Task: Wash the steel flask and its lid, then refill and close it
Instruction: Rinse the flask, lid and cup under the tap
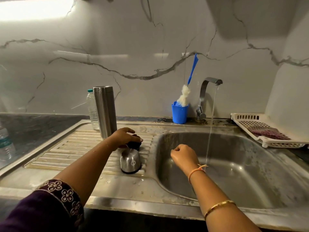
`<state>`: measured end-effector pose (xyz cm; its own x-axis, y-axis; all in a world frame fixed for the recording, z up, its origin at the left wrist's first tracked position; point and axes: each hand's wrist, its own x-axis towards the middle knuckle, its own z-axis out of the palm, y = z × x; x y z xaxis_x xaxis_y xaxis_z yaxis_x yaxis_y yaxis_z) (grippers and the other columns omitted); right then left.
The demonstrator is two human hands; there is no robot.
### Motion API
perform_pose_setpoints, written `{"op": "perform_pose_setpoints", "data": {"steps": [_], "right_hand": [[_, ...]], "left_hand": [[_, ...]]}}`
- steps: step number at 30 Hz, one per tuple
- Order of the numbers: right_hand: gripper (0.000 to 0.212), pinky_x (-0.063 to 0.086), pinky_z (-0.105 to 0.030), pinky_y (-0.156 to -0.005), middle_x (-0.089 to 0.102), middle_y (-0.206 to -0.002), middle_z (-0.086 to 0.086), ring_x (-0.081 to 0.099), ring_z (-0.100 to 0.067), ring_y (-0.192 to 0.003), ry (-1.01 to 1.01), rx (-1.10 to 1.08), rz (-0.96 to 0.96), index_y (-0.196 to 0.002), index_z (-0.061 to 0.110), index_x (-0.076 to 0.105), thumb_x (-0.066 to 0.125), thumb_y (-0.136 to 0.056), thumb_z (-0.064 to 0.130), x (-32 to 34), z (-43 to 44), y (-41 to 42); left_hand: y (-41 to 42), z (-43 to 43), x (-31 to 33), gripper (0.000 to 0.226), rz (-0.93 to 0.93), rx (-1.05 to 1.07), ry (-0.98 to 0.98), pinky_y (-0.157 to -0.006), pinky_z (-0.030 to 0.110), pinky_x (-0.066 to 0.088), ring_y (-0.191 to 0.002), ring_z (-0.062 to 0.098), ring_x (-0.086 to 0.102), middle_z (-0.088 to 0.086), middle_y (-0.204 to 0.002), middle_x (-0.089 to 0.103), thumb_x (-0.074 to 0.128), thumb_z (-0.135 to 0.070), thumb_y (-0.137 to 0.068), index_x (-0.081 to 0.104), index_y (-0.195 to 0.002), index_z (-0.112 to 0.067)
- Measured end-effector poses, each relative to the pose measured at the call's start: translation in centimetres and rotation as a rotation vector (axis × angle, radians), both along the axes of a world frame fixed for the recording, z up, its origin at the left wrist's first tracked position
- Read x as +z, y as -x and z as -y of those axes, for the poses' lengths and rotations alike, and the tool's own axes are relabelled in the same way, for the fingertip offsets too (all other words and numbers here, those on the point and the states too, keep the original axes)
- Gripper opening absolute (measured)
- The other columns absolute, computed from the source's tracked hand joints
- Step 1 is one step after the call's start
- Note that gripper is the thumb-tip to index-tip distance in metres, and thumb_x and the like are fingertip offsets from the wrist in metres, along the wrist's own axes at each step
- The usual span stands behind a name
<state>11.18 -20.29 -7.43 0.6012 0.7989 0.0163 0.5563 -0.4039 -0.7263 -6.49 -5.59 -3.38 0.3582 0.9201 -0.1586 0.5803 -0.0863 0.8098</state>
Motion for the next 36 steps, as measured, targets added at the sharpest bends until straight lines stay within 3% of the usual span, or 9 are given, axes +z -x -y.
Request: {"op": "perform_pose_setpoints", "data": {"steps": [6,12,15,18,22,26,29,33,36], "right_hand": [[0.013,0.05,-0.039,-0.082,0.064,-0.095,-0.008,0.059,-0.029,-0.091,-0.004,0.004,0.022,-0.083,0.016,0.06,0.051,-0.086,0.025,-0.2,-0.1,-0.2],[0.015,0.045,-0.032,-0.071,0.063,-0.092,-0.009,0.057,-0.028,-0.087,-0.01,0.013,-0.002,-0.081,0.013,0.06,0.051,-0.089,0.022,0.2,0.7,0.0],[0.017,0.037,-0.026,-0.058,0.06,-0.085,-0.008,0.054,-0.022,-0.076,-0.068,0.044,-0.008,-0.079,0.011,0.058,0.051,-0.091,0.02,0.9,1.6,0.1],[0.02,0.042,-0.026,-0.06,0.06,-0.082,-0.008,0.053,-0.019,-0.073,-0.194,0.097,-0.123,-0.086,0.007,0.062,0.051,-0.094,0.021,1.8,2.5,0.6],[0.019,0.055,-0.034,-0.069,0.063,-0.09,-0.01,0.064,-0.022,-0.077,-0.283,0.185,-0.593,-0.092,0.012,0.061,0.051,-0.096,0.027,2.9,4.3,0.4],[0.043,0.055,-0.037,-0.068,0.066,-0.101,-0.018,0.066,-0.029,-0.084,-0.161,0.218,-0.897,-0.104,0.012,0.059,0.043,-0.095,0.051,3.2,6.1,-1.2],[0.054,0.054,-0.036,-0.065,0.063,-0.11,-0.019,0.063,-0.028,-0.091,-0.194,0.147,-0.991,-0.112,0.013,0.058,0.042,-0.091,0.06,2.8,6.3,-3.5],[0.052,0.054,-0.036,-0.066,0.059,-0.116,-0.016,0.06,-0.029,-0.099,-0.153,0.09,-1.05,-0.115,0.015,0.058,0.058,-0.083,0.056,1.7,6.1,-7.1],[0.045,0.053,-0.036,-0.071,0.062,-0.115,-0.016,0.061,-0.03,-0.099,-0.142,0.054,-1.085,-0.117,0.011,0.059,0.061,-0.086,0.044,0.7,5.1,-9.3]], "left_hand": [[2.2,-0.1,-0.4,0.048,-0.105,0.15,-0.227,-0.075,0.026,0.05,-0.093,0.017,0.056,0.005,-0.102,0.059,0.081,-0.036,-0.071,0.064,-0.109,-0.013],[7.9,3.1,1.7,0.044,-0.526,0.18,-0.243,-0.08,0.031,0.053,-0.088,0.021,0.062,0.006,-0.091,0.065,0.077,-0.038,-0.075,0.064,-0.103,-0.007],[10.1,6.5,3.2,0.039,-0.563,0.15,-0.153,-0.076,0.03,0.051,-0.087,0.021,0.063,0.009,-0.092,0.068,0.076,-0.039,-0.076,0.067,-0.096,-0.006],[9.4,11.4,4.4,0.033,-0.405,0.058,-0.169,-0.064,0.022,0.045,-0.079,0.014,0.057,0.004,-0.087,0.063,0.071,-0.038,-0.081,0.064,-0.097,-0.01],[4.2,16.3,4.1,0.034,-0.104,-0.081,-0.22,-0.059,0.015,0.043,-0.08,0.007,0.056,-0.005,-0.09,0.059,0.07,-0.042,-0.08,0.059,-0.103,-0.02],[-3.9,17.3,1.2,0.039,0.165,-0.09,-0.259,-0.075,0.023,0.053,-0.094,0.011,0.057,-0.006,-0.102,0.056,0.07,-0.033,-0.083,0.053,-0.116,-0.019],[-9.7,16.6,-0.9,0.036,0.383,-0.014,-0.129,-0.092,0.036,0.051,-0.103,0.016,0.059,0.0,-0.112,0.06,0.063,-0.031,-0.088,0.052,-0.119,-0.016],[-14.9,15.2,-3.2,0.041,0.642,0.056,0.183,-0.093,0.043,0.051,-0.103,0.021,0.061,0.007,-0.112,0.063,0.052,-0.043,-0.093,0.051,-0.12,-0.012],[-17.4,14.7,-4.3,0.043,0.671,0.035,0.305,-0.097,0.046,0.048,-0.107,0.026,0.06,0.012,-0.118,0.061,0.043,-0.043,-0.097,0.048,-0.127,-0.014]]}}
